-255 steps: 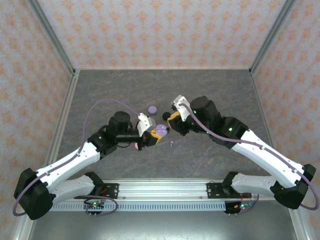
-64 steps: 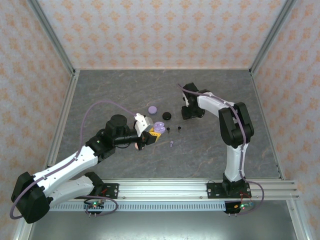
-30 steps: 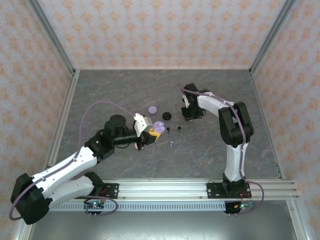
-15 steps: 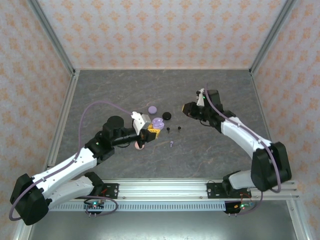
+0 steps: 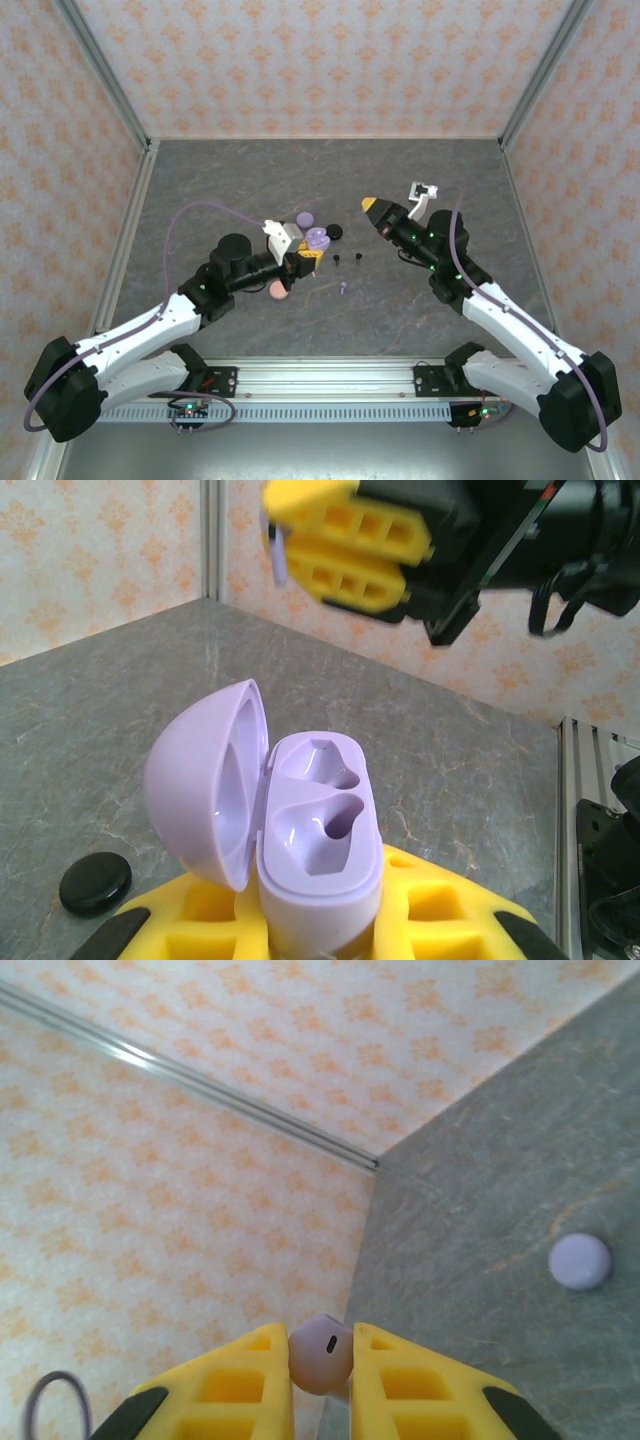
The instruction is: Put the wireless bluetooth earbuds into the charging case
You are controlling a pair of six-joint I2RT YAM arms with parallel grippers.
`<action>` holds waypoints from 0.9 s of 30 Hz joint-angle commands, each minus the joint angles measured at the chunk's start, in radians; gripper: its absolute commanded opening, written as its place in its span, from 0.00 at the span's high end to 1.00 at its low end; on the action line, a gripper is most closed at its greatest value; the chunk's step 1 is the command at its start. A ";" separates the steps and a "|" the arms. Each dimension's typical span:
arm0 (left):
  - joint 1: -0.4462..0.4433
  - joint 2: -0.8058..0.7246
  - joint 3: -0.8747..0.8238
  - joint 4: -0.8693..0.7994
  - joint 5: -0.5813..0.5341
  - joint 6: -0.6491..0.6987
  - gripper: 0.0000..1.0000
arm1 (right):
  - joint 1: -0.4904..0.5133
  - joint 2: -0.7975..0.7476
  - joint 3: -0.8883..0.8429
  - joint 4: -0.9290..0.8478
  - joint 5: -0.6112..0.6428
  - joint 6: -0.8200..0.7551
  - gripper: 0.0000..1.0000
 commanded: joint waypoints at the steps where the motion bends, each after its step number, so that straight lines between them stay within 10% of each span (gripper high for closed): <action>1: -0.007 -0.010 0.023 0.045 -0.029 -0.003 0.96 | 0.004 0.049 -0.065 0.055 0.048 0.081 0.84; 27: -0.007 -0.053 0.009 -0.015 -0.055 0.014 0.96 | 0.005 0.401 -0.218 -0.102 0.152 0.207 0.81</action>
